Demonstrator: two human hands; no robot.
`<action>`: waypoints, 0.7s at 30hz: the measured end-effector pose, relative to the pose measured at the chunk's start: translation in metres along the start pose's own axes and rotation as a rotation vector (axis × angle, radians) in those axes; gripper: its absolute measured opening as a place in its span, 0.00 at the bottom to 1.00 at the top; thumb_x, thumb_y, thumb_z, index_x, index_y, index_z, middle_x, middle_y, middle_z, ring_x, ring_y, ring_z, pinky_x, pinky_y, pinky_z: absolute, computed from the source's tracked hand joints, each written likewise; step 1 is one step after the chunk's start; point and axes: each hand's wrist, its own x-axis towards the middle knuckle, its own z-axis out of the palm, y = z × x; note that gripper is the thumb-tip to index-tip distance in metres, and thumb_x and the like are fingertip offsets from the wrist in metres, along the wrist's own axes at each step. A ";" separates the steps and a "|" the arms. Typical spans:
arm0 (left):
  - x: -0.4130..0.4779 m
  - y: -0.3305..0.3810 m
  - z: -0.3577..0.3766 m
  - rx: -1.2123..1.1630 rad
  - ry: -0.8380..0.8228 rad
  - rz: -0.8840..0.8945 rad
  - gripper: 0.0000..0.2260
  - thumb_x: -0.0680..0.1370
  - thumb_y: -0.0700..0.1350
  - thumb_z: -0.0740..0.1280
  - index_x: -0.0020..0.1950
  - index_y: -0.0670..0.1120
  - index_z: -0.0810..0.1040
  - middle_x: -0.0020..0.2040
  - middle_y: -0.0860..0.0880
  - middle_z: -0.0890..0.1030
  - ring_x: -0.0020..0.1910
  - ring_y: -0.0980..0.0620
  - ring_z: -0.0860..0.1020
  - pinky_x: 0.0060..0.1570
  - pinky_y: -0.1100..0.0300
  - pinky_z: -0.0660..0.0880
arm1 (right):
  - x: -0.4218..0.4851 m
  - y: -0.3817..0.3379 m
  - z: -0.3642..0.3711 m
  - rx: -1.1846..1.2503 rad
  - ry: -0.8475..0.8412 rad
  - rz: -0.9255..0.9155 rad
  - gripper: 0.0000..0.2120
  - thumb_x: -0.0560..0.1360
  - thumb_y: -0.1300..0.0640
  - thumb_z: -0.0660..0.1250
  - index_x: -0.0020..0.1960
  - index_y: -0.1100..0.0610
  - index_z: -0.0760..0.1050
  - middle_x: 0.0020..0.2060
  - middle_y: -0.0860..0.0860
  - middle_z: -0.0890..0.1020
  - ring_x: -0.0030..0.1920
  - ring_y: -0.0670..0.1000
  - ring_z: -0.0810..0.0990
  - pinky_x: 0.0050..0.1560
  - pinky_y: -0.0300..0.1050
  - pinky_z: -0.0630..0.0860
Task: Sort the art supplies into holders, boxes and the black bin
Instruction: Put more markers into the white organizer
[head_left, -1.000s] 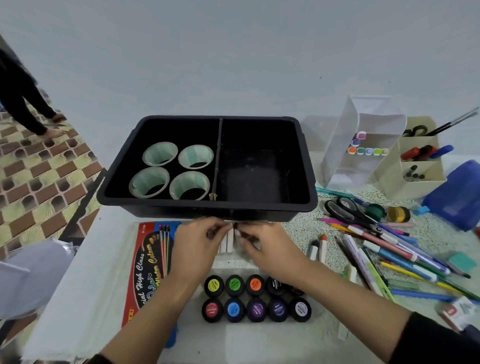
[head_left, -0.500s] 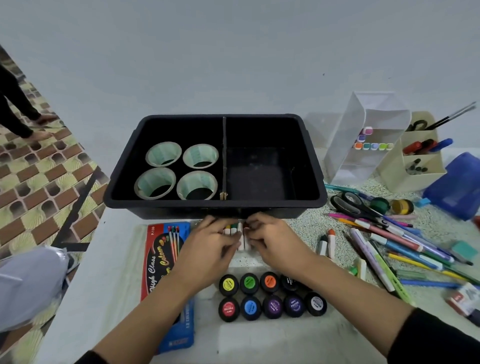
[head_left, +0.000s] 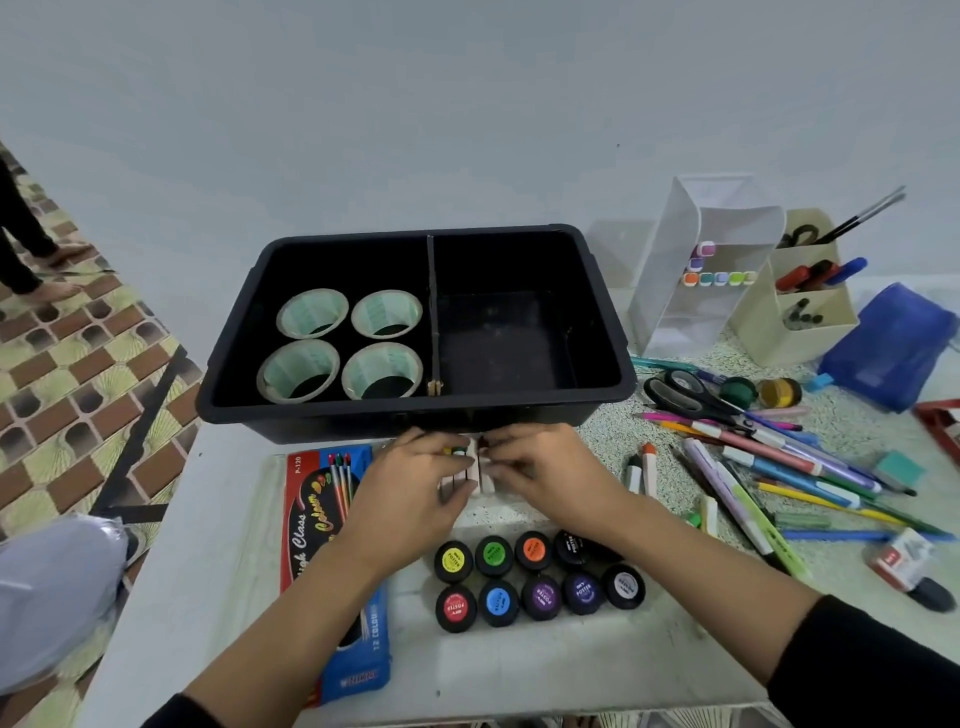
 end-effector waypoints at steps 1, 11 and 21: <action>0.000 0.003 0.000 -0.020 0.007 0.009 0.10 0.76 0.51 0.70 0.54 0.53 0.87 0.56 0.59 0.82 0.55 0.54 0.76 0.53 0.50 0.79 | -0.005 -0.002 -0.005 0.027 0.034 0.007 0.06 0.76 0.57 0.72 0.52 0.56 0.86 0.55 0.49 0.85 0.53 0.44 0.82 0.58 0.33 0.75; 0.040 0.091 0.012 -0.299 -0.139 0.093 0.06 0.80 0.52 0.69 0.52 0.54 0.84 0.43 0.59 0.81 0.42 0.59 0.78 0.45 0.60 0.77 | -0.071 0.046 -0.096 -0.146 0.160 0.208 0.07 0.77 0.60 0.71 0.52 0.53 0.85 0.42 0.42 0.81 0.39 0.38 0.76 0.42 0.34 0.70; 0.088 0.147 0.053 -0.113 -0.392 -0.161 0.10 0.72 0.56 0.74 0.48 0.54 0.80 0.41 0.55 0.82 0.42 0.53 0.81 0.46 0.52 0.81 | -0.096 0.086 -0.099 -0.352 -0.069 0.112 0.15 0.74 0.62 0.69 0.59 0.49 0.82 0.51 0.51 0.77 0.53 0.54 0.71 0.50 0.55 0.74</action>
